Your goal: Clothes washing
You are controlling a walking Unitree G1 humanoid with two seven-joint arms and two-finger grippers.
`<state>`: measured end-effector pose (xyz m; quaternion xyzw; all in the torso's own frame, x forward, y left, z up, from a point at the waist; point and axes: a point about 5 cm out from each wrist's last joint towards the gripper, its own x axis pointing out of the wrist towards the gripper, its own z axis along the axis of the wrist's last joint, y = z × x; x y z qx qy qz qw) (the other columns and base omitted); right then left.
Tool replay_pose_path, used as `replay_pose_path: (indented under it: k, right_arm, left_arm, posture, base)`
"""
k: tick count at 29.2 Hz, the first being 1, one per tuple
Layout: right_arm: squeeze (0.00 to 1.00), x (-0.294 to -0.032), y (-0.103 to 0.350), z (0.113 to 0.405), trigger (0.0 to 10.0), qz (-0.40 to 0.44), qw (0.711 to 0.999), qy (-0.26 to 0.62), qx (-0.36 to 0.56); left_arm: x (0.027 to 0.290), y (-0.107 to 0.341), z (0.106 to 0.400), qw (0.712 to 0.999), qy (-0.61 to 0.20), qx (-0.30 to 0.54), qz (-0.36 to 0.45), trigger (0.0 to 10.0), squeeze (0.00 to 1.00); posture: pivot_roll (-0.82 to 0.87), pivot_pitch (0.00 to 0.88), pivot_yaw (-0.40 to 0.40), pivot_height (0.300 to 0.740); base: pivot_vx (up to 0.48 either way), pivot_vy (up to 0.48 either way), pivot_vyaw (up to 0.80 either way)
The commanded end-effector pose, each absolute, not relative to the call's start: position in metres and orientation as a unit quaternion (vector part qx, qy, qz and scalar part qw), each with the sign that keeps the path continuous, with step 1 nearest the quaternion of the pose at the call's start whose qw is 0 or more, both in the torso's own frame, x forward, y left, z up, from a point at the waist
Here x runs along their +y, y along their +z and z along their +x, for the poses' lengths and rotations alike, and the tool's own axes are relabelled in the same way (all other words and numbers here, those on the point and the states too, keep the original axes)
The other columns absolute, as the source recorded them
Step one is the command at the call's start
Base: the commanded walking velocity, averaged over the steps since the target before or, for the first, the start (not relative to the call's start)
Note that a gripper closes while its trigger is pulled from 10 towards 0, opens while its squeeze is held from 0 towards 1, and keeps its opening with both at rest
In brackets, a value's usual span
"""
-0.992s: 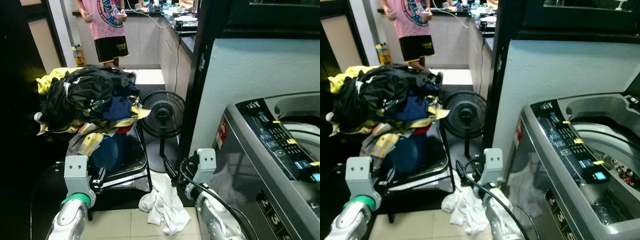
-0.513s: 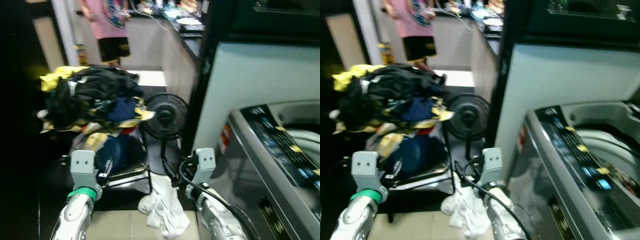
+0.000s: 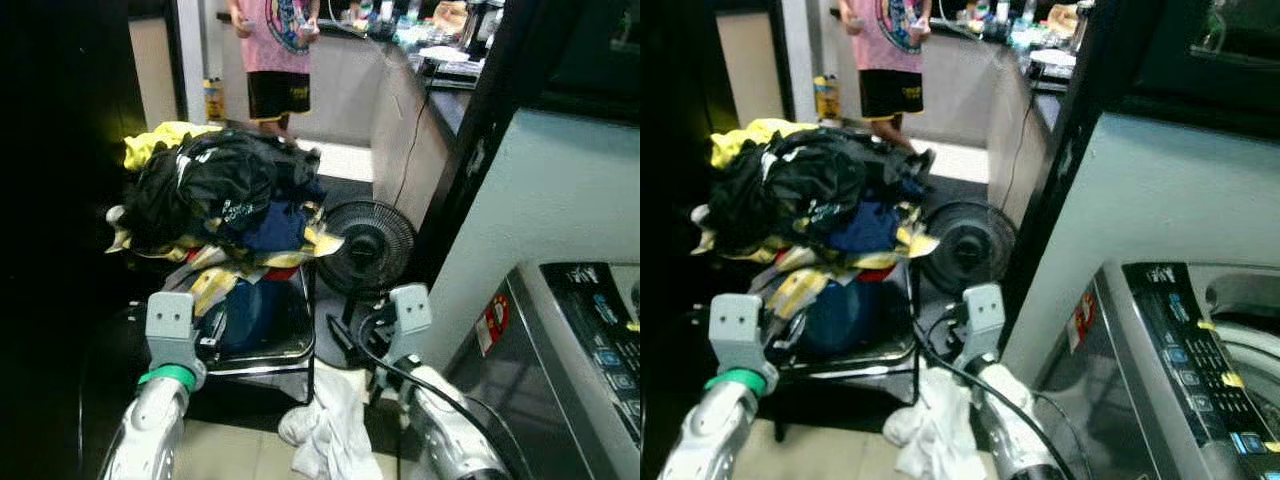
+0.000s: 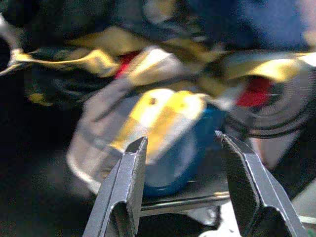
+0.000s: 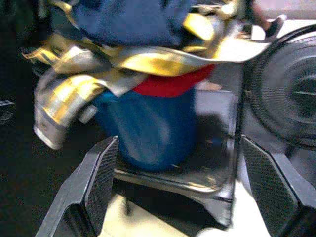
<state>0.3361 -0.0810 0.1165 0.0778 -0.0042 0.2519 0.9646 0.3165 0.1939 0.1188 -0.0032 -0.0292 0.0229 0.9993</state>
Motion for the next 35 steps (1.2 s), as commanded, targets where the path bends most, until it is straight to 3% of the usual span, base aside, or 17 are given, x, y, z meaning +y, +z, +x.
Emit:
replay_pose_path:
  k: [1, 10, 16, 17, 23, 35]
  right_arm:
    - [0.00, -0.088, 0.107, 0.334, 10.0, 0.073, 0.968, 0.239, 0.009]
    - [0.00, -0.087, 0.118, 0.337, 10.0, 0.066, 0.970, 0.232, -0.020]
    - [0.00, -0.088, 0.118, 0.340, 10.0, 0.056, 0.972, 0.228, -0.027]
    - [0.00, -0.086, 0.117, 0.339, 10.0, 0.064, 0.973, 0.221, -0.026]
    - [0.00, -0.084, 0.112, 0.337, 10.0, 0.076, 0.976, 0.203, -0.023]
    - [0.00, -0.085, 0.114, 0.338, 10.0, 0.068, 0.975, 0.207, -0.028]
  left_arm:
    - [0.189, 0.112, 0.315, 1.000, 0.018, -0.017, -0.007, 10.0, 0.00]
    - [0.188, 0.107, 0.312, 1.000, 0.016, -0.011, -0.003, 10.0, 0.00]
    - [0.191, 0.107, 0.312, 1.000, 0.004, -0.007, 0.016, 10.0, 0.00]
    - [0.196, 0.108, 0.313, 1.000, 0.002, -0.004, 0.024, 10.0, 0.00]
    - [0.210, 0.111, 0.316, 0.999, -0.004, 0.004, 0.049, 10.0, 0.00]
    - [0.209, 0.112, 0.320, 0.999, 0.000, 0.000, 0.044, 10.0, 0.00]
  posture:
    - [0.01, 0.000, -0.007, 0.740]
    - [0.00, 0.000, -0.001, 0.740]
    - [0.03, 0.000, 0.067, 0.740]
    - [0.04, 0.000, 0.115, 0.740]
    - [0.04, 0.000, 0.156, 0.740]
    - [0.02, 0.000, 0.116, 0.740]
  base:
    - [0.304, 0.000, 0.00]
    - [0.307, 0.000, 0.00]
    - [0.280, 0.000, 0.00]
    - [0.270, 0.000, 0.00]
    - [0.265, 0.000, 0.00]
    - [0.149, 0.000, 0.00]
